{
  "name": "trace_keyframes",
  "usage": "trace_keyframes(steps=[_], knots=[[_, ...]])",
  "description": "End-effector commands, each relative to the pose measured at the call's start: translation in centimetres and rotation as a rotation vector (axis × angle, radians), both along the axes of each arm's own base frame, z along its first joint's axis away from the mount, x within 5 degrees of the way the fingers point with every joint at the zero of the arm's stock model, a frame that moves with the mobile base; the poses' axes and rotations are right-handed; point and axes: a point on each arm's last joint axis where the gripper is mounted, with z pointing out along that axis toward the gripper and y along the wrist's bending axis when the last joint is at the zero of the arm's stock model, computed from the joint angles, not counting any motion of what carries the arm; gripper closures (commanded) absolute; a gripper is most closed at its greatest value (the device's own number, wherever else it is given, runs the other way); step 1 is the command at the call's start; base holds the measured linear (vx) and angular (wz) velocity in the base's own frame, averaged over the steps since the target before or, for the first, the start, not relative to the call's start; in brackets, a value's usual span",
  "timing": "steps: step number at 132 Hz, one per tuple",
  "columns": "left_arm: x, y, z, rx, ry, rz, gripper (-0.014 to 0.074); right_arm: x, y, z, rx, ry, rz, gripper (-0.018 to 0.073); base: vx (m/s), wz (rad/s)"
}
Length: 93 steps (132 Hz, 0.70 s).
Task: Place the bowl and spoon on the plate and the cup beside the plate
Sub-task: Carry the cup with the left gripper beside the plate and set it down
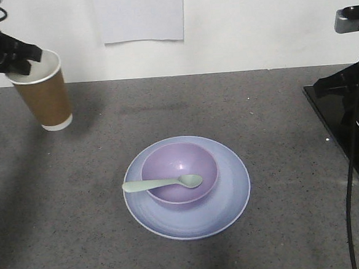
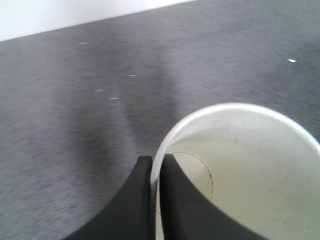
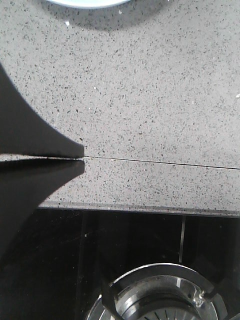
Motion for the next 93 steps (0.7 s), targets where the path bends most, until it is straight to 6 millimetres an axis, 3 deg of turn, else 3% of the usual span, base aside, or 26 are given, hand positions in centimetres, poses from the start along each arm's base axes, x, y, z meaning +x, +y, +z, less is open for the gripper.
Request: trace_keyframes(steps=[1,25,45,93], knots=[[-1.3,-2.5,2.6,0.008,-0.103,-0.058,0.0605,-0.6,-0.2,2.0,-0.006,-0.097,0.000,0.0566,0.00,0.00],[-1.6,-5.4,0.1,0.025,-0.048,-0.124,0.0605,-0.6,-0.2,2.0,-0.006,-0.097,0.000,0.0566,0.00,0.00],[-1.7,-6.3,-1.2,0.022,-0.014,-0.149,0.0605,-0.6,-0.2,2.0,-0.006,-0.097,0.000,0.0566,0.00,0.00],[-2.1,-8.9,-1.7,-0.030,-0.014,-0.208,0.0604,-0.6,-0.2,2.0,-0.006,-0.095,0.000,0.0566,0.00,0.00]])
